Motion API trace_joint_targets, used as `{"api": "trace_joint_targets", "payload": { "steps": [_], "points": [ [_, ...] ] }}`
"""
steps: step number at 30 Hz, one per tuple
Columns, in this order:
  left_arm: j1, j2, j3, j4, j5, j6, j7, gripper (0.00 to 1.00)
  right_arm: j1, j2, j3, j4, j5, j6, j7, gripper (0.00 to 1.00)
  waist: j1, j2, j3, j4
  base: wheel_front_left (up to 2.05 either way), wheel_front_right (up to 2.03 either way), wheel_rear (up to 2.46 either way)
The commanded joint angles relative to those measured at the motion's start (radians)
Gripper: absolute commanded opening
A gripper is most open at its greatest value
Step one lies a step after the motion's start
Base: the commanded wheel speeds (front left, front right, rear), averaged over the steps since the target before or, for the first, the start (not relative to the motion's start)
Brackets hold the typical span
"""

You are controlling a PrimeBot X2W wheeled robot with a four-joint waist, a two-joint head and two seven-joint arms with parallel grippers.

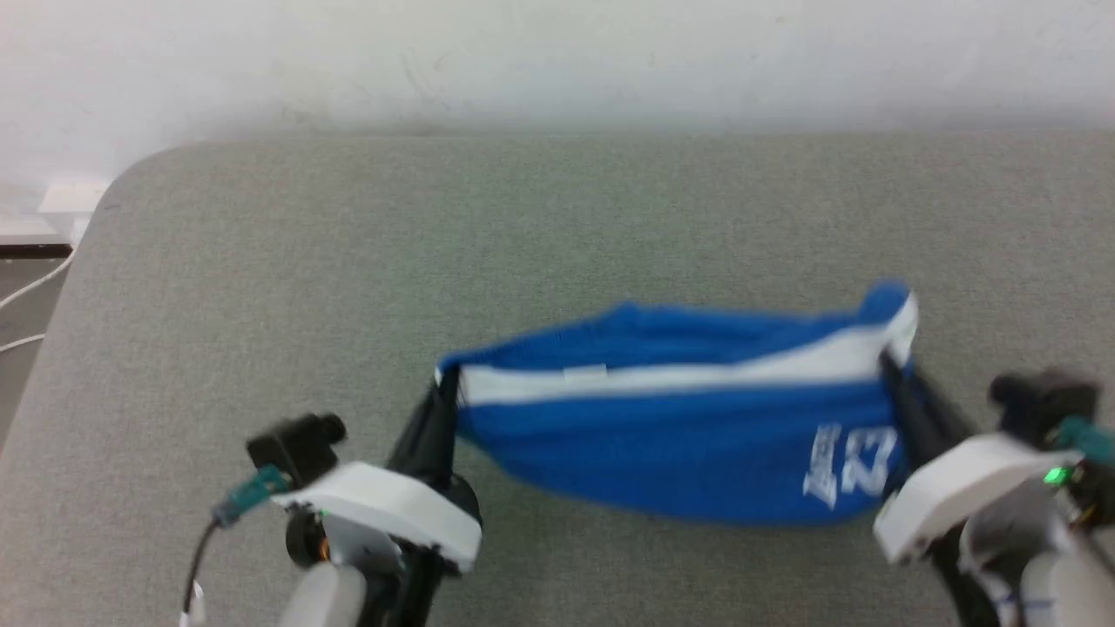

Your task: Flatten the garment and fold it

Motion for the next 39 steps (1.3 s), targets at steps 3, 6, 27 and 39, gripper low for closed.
{"api": "trace_joint_targets", "payload": {
  "steps": [3, 6, 27, 39],
  "points": [
    [0.047, 0.018, -0.029, 0.04, 0.035, 0.027, 0.025, 0.0, 0.082, 0.012, 0.027, 0.035, -0.018, -0.002, 0.061, 0.0, 0.0001, 0.0, 0.002, -0.01, 0.0, 0.0, 0.0],
    [0.072, 0.03, -0.05, 0.06, 0.044, 0.032, 0.053, 0.0, 0.134, 0.015, 0.052, 0.042, -0.019, -0.002, 0.129, 0.0, 0.0001, 0.0, 0.0, -0.01, 0.0, 0.0, 0.0],
    [0.064, 0.064, -0.085, 0.039, 0.056, 0.033, 0.106, 0.0, 0.146, 0.021, -0.109, -0.199, -0.016, -0.002, 0.44, 1.0, 0.0001, 0.0, 0.021, 0.013, 0.0, 0.0, 0.0],
    [-0.012, 0.045, -0.12, 0.075, 0.074, 0.011, 0.094, 0.0, -0.183, -0.066, -0.02, 0.208, 0.001, -0.002, 0.614, 0.0, 0.0001, 0.0, 0.058, 0.081, 0.0, 0.0, 0.0]
  ]
}}
